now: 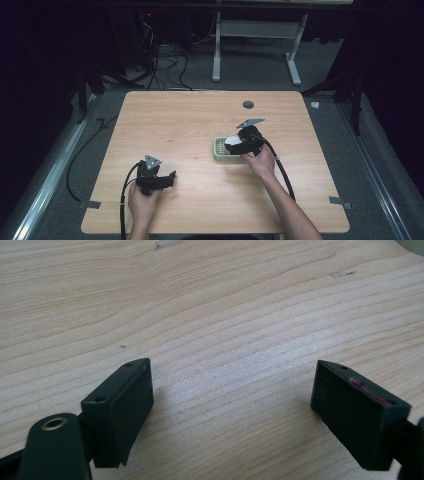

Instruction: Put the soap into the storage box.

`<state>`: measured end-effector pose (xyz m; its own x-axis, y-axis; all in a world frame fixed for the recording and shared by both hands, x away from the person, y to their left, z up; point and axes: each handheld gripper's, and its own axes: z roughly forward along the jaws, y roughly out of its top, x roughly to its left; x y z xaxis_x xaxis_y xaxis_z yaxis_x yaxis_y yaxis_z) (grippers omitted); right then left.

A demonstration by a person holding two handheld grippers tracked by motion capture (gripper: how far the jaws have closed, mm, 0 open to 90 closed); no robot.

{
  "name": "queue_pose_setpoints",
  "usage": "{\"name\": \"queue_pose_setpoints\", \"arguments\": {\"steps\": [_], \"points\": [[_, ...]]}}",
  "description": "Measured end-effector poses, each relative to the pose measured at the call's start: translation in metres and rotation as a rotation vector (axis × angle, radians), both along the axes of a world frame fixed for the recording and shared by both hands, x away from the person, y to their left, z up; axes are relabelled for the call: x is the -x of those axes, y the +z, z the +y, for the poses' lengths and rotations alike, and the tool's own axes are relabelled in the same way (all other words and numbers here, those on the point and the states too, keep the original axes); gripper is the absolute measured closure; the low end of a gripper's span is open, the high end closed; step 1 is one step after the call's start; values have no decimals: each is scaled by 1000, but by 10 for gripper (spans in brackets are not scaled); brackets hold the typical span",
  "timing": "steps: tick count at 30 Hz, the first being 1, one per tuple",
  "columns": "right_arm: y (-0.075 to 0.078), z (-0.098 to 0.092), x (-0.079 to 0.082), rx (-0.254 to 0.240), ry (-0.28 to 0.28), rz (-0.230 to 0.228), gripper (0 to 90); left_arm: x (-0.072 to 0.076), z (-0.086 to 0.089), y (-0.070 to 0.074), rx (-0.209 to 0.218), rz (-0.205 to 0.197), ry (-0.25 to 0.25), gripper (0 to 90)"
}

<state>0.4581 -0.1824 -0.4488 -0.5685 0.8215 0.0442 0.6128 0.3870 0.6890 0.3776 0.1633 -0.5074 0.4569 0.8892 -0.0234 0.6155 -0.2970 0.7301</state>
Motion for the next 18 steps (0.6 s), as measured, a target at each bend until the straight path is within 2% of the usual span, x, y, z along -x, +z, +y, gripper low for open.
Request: {"name": "queue_pose_setpoints", "arguments": {"steps": [18], "points": [[12,-10,6,-35,-10,-32,193,0,0,0,0,0,0,176]]}}
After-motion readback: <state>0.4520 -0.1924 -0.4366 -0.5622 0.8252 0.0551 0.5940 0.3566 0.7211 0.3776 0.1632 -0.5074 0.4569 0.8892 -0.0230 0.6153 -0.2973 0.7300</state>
